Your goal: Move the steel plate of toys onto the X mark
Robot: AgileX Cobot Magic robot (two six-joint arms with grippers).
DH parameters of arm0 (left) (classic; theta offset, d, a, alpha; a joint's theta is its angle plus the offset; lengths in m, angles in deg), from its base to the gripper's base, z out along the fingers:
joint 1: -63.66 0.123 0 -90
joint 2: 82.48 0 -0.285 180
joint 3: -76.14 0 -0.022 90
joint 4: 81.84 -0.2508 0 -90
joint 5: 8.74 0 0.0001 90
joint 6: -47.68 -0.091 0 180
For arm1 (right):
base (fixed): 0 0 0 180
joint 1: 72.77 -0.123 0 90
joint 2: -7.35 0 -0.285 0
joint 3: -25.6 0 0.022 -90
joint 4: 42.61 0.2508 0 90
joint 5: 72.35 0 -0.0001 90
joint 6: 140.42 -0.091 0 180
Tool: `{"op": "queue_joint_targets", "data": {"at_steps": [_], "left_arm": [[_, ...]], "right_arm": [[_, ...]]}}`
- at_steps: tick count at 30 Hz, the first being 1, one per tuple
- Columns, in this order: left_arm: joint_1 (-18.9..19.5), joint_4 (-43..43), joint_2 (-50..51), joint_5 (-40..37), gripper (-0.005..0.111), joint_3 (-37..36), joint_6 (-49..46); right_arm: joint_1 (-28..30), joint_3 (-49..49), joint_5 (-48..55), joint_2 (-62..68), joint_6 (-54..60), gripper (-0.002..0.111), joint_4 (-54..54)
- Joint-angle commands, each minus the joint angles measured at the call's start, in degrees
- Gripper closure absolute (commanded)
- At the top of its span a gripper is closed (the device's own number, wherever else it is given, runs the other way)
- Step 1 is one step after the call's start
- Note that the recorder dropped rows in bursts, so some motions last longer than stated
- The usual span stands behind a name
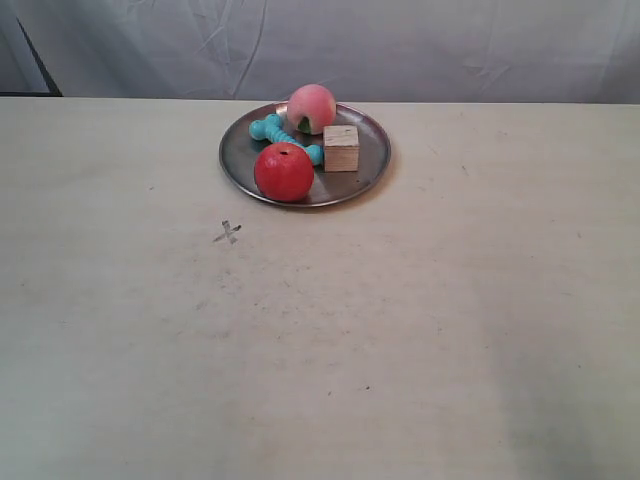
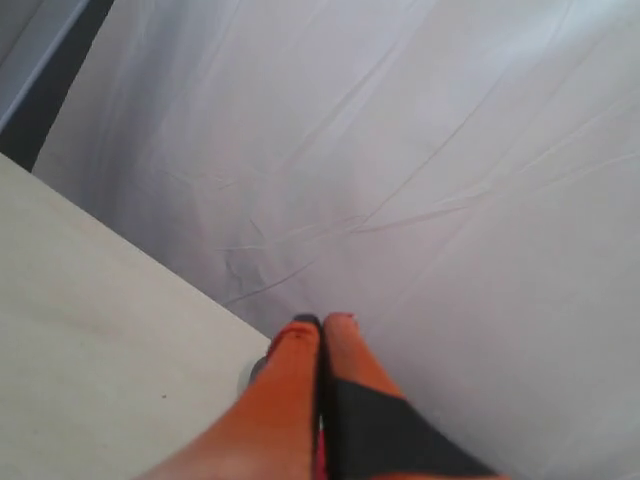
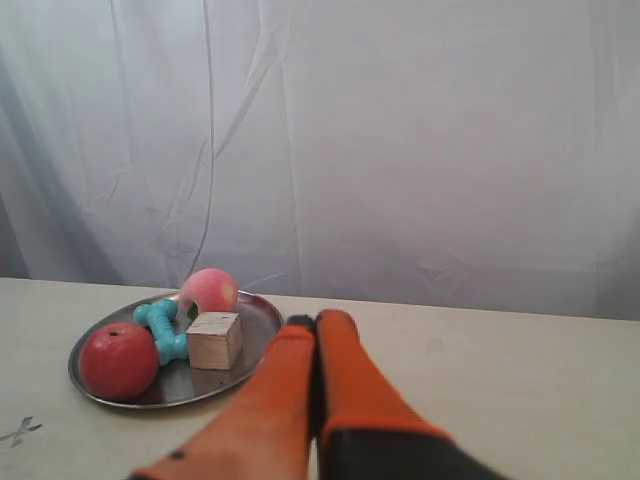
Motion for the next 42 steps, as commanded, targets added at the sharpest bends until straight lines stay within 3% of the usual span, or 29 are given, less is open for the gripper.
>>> {"op": "queue_joint_targets", "data": {"at_steps": [1,7,13,21,26,31,36,42], "left_arm": [[0.09,-1.18,3.17,0.43,0.107,1.25,-0.15],[0.09,-0.85,7.85,1.13,0.107,1.84,-0.02],[-1.7,-1.64,13.45,3.49,0.107,4.43,-0.13],[-4.83,-5.48,27.39,8.85,0.107,9.29,-0.13],[-8.52,-8.04,41.61,10.21,0.107,15.48,-0.13],[-12.77,-15.5,56.66,11.1,0.107,24.71,-0.13],[-13.28,-16.87,73.24,9.39,0.107,35.36,-0.13],[-13.11,-16.87,91.7,-1.71,0.107,48.6,-0.13]], "right_arm": [[0.38,0.34,-0.38,-0.34,0.07,0.108,-0.09],[0.38,0.34,-1.84,-0.34,-0.16,0.108,4.01],[0.38,0.34,-3.86,-0.34,-1.93,0.108,31.51],[0.38,0.34,0.02,-0.34,-1.93,0.108,33.35],[0.38,-0.37,3.35,4.26,-1.93,0.108,32.96],[0.38,-3.69,6.61,18.48,-1.93,0.108,29.15],[0.38,-11.12,8.26,37.79,-1.93,0.108,24.38],[0.38,-23.96,12.09,61.39,-1.82,0.108,22.24]]}}
